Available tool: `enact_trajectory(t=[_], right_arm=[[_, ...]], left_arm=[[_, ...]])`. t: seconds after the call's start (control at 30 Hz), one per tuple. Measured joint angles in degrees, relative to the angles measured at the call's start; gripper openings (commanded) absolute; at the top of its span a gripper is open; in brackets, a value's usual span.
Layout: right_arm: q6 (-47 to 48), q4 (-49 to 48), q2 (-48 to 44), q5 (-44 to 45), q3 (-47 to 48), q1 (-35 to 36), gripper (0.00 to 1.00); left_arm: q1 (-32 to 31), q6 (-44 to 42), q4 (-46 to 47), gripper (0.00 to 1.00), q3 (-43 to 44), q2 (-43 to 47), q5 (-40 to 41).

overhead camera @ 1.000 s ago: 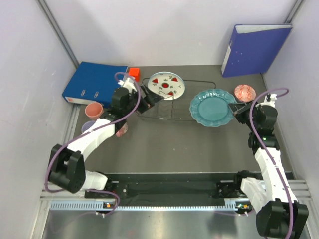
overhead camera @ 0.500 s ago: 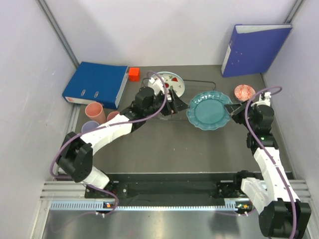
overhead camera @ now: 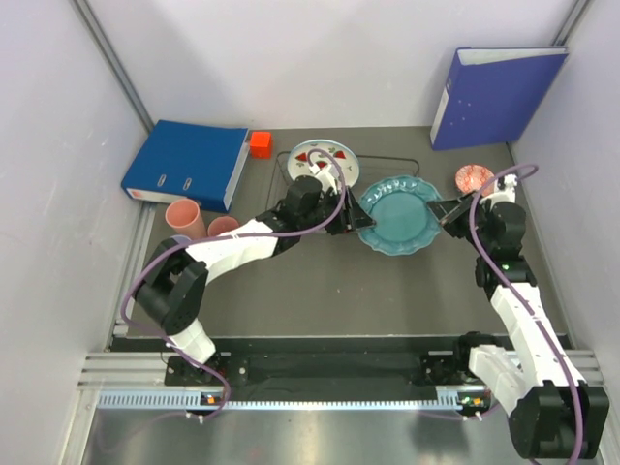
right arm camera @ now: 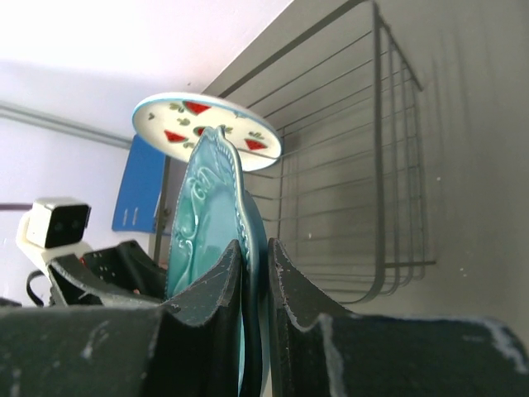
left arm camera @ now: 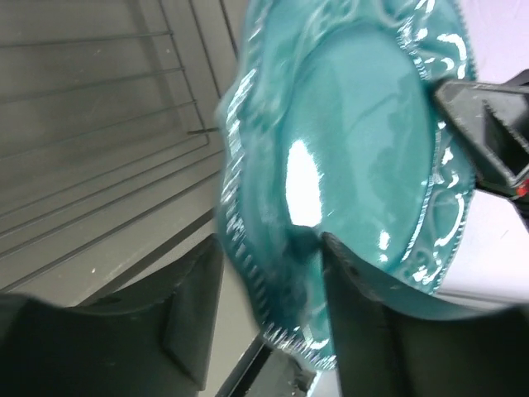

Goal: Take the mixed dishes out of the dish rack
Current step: Pick up the plate from the dish rack.

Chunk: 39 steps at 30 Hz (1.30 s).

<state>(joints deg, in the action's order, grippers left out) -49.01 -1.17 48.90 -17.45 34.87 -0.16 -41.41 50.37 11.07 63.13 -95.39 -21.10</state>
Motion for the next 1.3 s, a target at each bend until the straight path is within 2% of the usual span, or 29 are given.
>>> enact_trajectory(t=[0.23,0.3,0.33,0.43,0.63,0.73,0.77,1.2,1.23,1.3], right_arm=[[-0.5,-2.99,0.52,-0.39,-2.03,1.29,0.0],[-0.76,-3.96,0.52,-0.35,-2.86,1.29,0.0],[-1.03,-4.33,0.55,-0.33,-3.3,1.29,0.0],[-1.77,-5.64,0.74,-0.07,-4.35,1.29,0.0],[-3.5,-8.52,1.44,0.04,-5.25,1.33,0.0],[-3.61,-9.38,1.53,0.22,-5.27,1.51,0.0],[-3.63,-9.7,1.55,0.28,-5.27,1.55,0.0],[-4.02,-14.97,3.06,1.97,-7.15,3.04,0.0],[-3.96,-15.12,3.17,1.97,-7.15,3.04,0.0],[-3.96,-15.91,3.48,1.99,-7.15,3.06,0.0]], left_arm=[[0.02,0.72,0.87,0.51,0.72,0.0,0.11],[0.11,0.98,1.2,0.48,0.7,0.0,0.26],[0.13,1.2,1.36,0.4,0.68,0.0,0.46],[0.35,2.08,1.97,0.32,0.24,0.0,0.94],[1.16,5.16,5.79,0.31,-0.87,0.02,0.55],[1.29,6.1,6.99,0.11,-1.11,0.02,0.44],[1.33,6.38,7.39,0.0,-1.11,0.02,0.44],[2.64,11.19,12.7,0.01,-2.86,-1.44,-1.77],[2.78,11.89,13.03,0.13,-2.91,-1.68,-2.1],[3.02,12.96,13.73,0.23,-2.91,-1.9,-2.54]])
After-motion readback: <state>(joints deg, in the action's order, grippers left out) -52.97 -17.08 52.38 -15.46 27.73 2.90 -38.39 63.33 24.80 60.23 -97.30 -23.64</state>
